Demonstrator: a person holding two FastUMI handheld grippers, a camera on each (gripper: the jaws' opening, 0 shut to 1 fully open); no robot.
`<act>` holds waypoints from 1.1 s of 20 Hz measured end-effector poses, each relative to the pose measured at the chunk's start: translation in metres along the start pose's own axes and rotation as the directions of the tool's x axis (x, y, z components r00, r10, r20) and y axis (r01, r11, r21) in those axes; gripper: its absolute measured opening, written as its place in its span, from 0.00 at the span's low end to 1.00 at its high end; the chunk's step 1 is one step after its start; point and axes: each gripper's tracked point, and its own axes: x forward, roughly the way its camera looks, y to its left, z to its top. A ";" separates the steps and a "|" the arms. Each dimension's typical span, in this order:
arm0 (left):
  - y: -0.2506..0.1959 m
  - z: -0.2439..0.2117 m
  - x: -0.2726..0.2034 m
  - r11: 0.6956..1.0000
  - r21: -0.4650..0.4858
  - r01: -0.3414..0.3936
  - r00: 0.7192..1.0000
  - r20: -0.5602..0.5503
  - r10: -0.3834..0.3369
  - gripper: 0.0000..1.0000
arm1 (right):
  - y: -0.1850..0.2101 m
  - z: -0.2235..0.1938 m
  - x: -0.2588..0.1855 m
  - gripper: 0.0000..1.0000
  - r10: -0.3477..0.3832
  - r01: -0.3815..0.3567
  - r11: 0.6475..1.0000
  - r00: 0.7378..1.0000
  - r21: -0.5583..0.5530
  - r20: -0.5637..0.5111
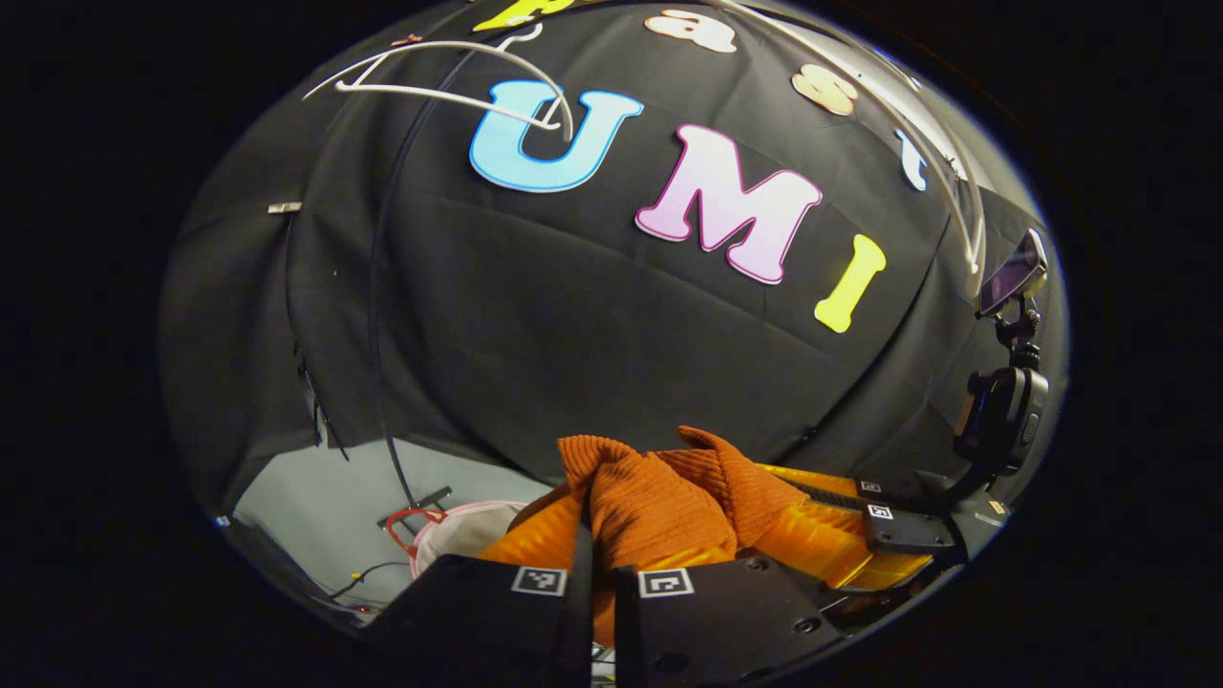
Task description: Grasp the clothes on the hanger with both hands and then place them into the laundry hamper below.
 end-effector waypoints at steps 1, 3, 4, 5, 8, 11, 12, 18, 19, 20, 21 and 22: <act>0.010 -0.015 0.005 0.999 -0.005 -0.032 0.998 -0.055 0.032 0.18 | -0.011 -0.007 -0.007 0.39 -0.039 0.038 0.998 0.999 -0.043 -0.024; 0.037 -0.044 0.012 0.993 0.032 -0.114 0.982 -0.147 0.117 0.58 | -0.030 -0.022 -0.009 0.71 -0.091 0.083 0.990 0.993 -0.115 -0.069; 0.043 -0.060 0.023 0.991 0.036 -0.131 0.975 -0.176 0.135 0.78 | -0.035 -0.029 -0.011 0.87 -0.099 0.087 0.989 0.991 -0.122 -0.092; 0.046 -0.062 0.008 0.991 0.003 -0.134 0.973 -0.189 0.132 0.98 | -0.033 -0.032 -0.015 0.87 -0.090 0.080 0.991 0.992 -0.105 -0.093; 0.027 -0.063 0.006 0.990 -0.132 -0.058 0.983 -0.183 0.033 0.95 | -0.029 -0.020 -0.016 0.99 -0.090 0.086 0.993 0.994 -0.075 -0.055; 0.035 -0.051 -0.005 0.988 -0.143 -0.051 0.991 -0.133 0.032 0.95 | -0.023 -0.020 -0.018 0.99 -0.082 0.077 0.992 0.995 -0.103 -0.049; 0.034 -0.045 -0.009 0.988 -0.151 -0.042 0.993 -0.111 0.025 0.92 | -0.019 -0.019 -0.019 0.99 -0.079 0.073 0.992 0.996 -0.105 -0.048; 0.032 -0.029 -0.040 0.989 -0.148 -0.015 0.999 -0.043 0.009 0.95 | 0.011 -0.007 -0.031 0.99 -0.056 0.056 0.993 0.998 -0.102 -0.005; 0.031 -0.028 -0.047 0.989 -0.147 -0.007 0.999 -0.035 0.002 0.95 | 0.016 -0.005 -0.037 0.99 -0.060 0.060 0.993 0.998 -0.103 0.004; 0.029 -0.024 -0.056 0.990 -0.142 0.004 1.000 -0.024 -0.007 0.95 | 0.021 -0.001 -0.043 0.99 -0.063 0.065 0.993 0.998 -0.099 0.015; 0.027 -0.020 -0.064 0.991 -0.133 0.013 1.000 -0.009 -0.014 0.95 | 0.025 0.001 -0.050 0.99 -0.069 0.071 0.993 0.997 -0.093 0.028; 0.025 -0.016 -0.074 0.992 -0.120 0.022 1.000 0.005 -0.021 0.96 | 0.028 0.005 -0.058 0.99 -0.081 0.085 0.992 0.996 -0.094 0.043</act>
